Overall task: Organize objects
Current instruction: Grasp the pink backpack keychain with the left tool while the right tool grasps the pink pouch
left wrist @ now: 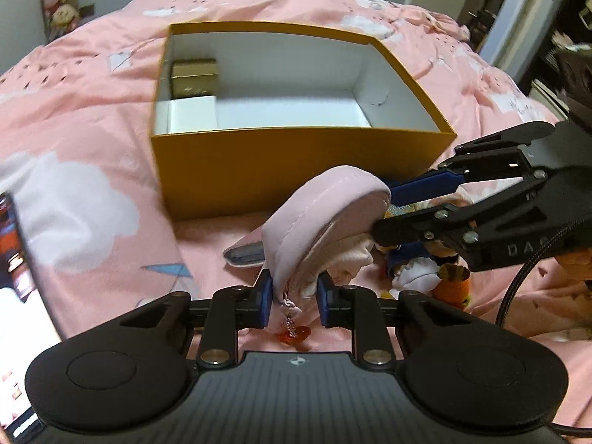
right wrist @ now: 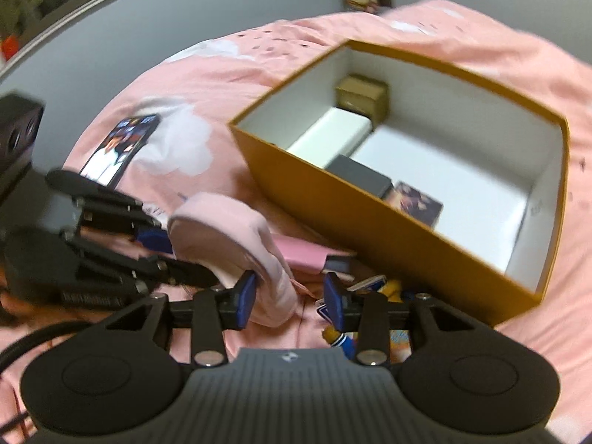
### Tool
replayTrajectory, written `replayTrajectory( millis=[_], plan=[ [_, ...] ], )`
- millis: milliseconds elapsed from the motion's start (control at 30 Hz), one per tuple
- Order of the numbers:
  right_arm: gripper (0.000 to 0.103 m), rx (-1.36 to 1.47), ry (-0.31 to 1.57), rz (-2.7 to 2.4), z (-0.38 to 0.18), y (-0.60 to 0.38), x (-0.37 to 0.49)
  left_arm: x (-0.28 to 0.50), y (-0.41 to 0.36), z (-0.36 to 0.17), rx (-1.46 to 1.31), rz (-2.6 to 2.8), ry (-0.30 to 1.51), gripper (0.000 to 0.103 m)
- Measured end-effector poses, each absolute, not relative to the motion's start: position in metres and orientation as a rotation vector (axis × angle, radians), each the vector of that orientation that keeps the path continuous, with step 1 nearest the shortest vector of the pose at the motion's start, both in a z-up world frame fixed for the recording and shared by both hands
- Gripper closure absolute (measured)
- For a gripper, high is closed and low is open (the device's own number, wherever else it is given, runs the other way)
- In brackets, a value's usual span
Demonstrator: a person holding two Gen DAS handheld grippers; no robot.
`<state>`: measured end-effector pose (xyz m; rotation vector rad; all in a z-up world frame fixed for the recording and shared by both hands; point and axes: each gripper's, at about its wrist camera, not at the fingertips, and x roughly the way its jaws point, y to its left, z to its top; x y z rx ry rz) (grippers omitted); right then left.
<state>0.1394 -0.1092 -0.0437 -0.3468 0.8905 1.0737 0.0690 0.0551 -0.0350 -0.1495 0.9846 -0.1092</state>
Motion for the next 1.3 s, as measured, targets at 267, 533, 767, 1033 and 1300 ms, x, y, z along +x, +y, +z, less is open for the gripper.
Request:
replayTrajectory(
  millis=[267, 533, 767, 1033, 1300],
  plan=[
    [0.06, -0.659, 0.781, 1.131, -0.043, -0.088, 0.133, 0.069, 0.077, -0.025, -0.221, -0.017, 0.992, 0.077],
    [0.06, -0.964, 0.667, 1.235, -0.062, -0.057, 0.122, 0.074, 0.081, -0.028, -0.218, 0.021, 1.008, 0.078],
    [0.061, -1.108, 0.551, 1.301, -0.059, -0.039, 0.121, 0.068, 0.089, -0.028, -0.239, 0.041, 1.036, 0.078],
    [0.064, -1.342, 0.385, 1.388, -0.073, -0.012, 0.106, 0.066, 0.094, -0.028, -0.265, 0.044, 1.034, 0.078],
    [0.075, -1.42, 0.356, 1.418, -0.083, -0.002, 0.107, 0.067, 0.1, -0.03, -0.293, 0.04, 1.028, 0.078]
  ],
)
